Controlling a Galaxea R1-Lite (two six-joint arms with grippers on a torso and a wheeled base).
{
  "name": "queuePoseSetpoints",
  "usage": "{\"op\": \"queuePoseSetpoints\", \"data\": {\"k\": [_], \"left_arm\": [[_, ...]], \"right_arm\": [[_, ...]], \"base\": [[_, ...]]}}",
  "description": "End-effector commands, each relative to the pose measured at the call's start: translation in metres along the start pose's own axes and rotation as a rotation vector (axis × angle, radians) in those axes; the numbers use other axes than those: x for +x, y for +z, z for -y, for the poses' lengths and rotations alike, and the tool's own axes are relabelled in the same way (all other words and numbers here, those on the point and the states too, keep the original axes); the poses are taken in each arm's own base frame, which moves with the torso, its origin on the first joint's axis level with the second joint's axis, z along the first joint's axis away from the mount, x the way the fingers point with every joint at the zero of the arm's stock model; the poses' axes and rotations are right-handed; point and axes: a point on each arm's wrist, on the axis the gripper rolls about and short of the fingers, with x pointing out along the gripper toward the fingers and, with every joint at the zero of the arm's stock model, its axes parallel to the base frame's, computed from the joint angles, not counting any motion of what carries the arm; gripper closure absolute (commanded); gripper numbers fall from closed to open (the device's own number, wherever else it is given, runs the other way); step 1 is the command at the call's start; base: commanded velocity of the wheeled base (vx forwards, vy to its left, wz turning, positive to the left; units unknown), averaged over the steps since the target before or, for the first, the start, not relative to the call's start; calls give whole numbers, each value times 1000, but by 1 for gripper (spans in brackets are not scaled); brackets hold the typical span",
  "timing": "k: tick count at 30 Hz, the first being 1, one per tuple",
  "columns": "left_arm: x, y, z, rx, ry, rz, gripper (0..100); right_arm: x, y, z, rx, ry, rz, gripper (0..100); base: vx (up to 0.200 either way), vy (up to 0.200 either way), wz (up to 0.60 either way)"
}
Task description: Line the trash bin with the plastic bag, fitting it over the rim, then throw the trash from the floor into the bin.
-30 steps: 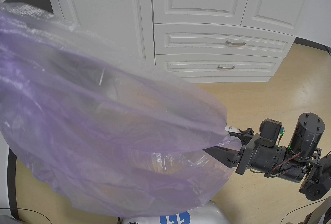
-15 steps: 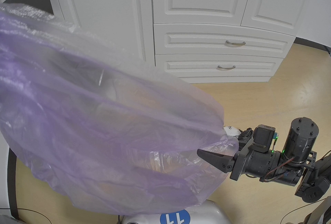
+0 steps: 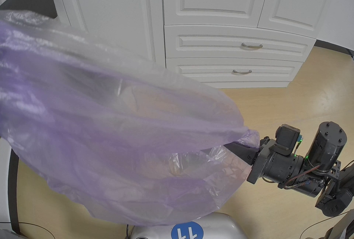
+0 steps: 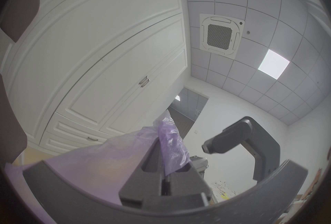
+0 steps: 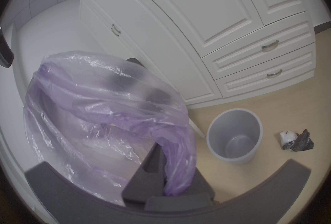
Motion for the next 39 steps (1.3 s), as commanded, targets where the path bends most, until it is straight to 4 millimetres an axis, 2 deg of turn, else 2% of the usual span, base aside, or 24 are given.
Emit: {"op": "queuePoseSetpoints", "data": {"k": [1,9,10,21,22,29,34,39], "left_arm": [[-2,-10,-4,-13,-9,-53,100],[4,-24,-13,-36,12,-115,100],[8,-28,-16,-43,25,-135,100],[17,-43,-28,-65,70,-195,100],[20,-47,-32,-72,83,-210,100],[31,-64,-58,-78,187,-272,100],[34,-73,-69,-88,222,-302,100],[37,-79,-80,-86,281,-316,100]], "right_arm": [[-4,11,-4,-10,-16,61,100],[-22,36,-12,-81,-9,170,100],[-27,44,-13,-102,-13,204,100],[-38,78,-22,-112,-188,210,100],[-41,89,-26,-105,-245,196,100],[-50,123,-41,3,-365,196,100],[-50,134,-44,35,-406,236,100],[-53,133,-55,43,-389,244,100]], "base": [[0,0,0],[0,0,0],[0,0,0],[0,0,0],[0,0,0],[0,0,0],[0,0,0],[0,0,0]]}}
